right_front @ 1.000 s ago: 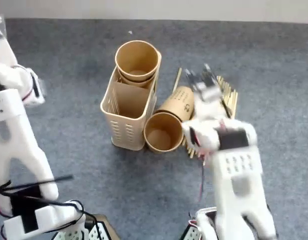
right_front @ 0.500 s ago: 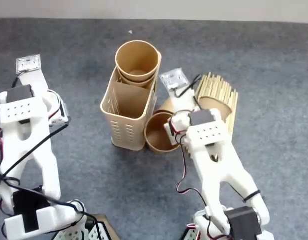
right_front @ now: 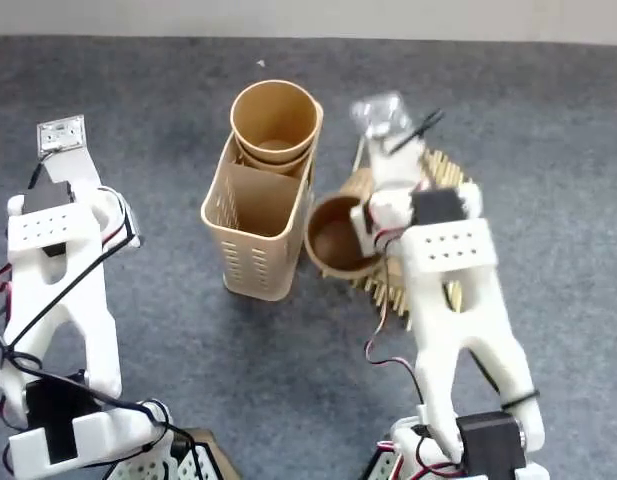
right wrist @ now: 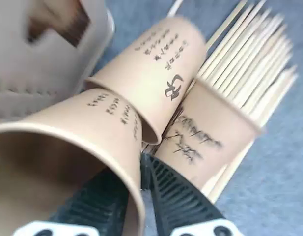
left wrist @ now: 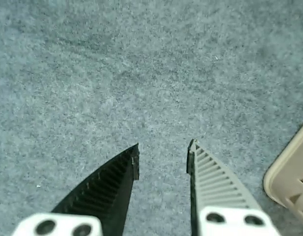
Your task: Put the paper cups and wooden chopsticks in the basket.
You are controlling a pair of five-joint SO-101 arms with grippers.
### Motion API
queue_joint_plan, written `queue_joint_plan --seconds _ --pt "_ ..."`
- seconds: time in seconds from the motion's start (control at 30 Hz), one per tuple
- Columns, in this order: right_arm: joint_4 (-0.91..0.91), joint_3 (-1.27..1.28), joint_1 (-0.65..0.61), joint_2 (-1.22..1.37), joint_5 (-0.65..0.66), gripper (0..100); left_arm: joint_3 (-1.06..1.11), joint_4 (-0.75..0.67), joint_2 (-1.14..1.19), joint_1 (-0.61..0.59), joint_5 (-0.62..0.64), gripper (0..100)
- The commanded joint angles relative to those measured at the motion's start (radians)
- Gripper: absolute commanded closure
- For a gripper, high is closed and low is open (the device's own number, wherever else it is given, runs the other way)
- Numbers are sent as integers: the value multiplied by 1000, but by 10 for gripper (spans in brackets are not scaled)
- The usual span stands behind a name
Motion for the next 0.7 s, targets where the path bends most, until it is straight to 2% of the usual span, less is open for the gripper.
queue_joint_plan --seconds 0.0,0.13,0.23,0.43,0.67 --pt "197 -527 12 2 -8 992 -4 -12 -35 18 9 810" --pt "268 -941 -5 84 -15 992 -4 -12 -33 19 9 810" --pt "262 -1099 -56 183 -15 992 -2 -12 -33 35 9 811" --pt "183 -1221 -183 363 -17 992 10 -14 -33 58 9 812" --pt "240 -1222 -159 584 -43 992 12 -14 -33 56 9 812"
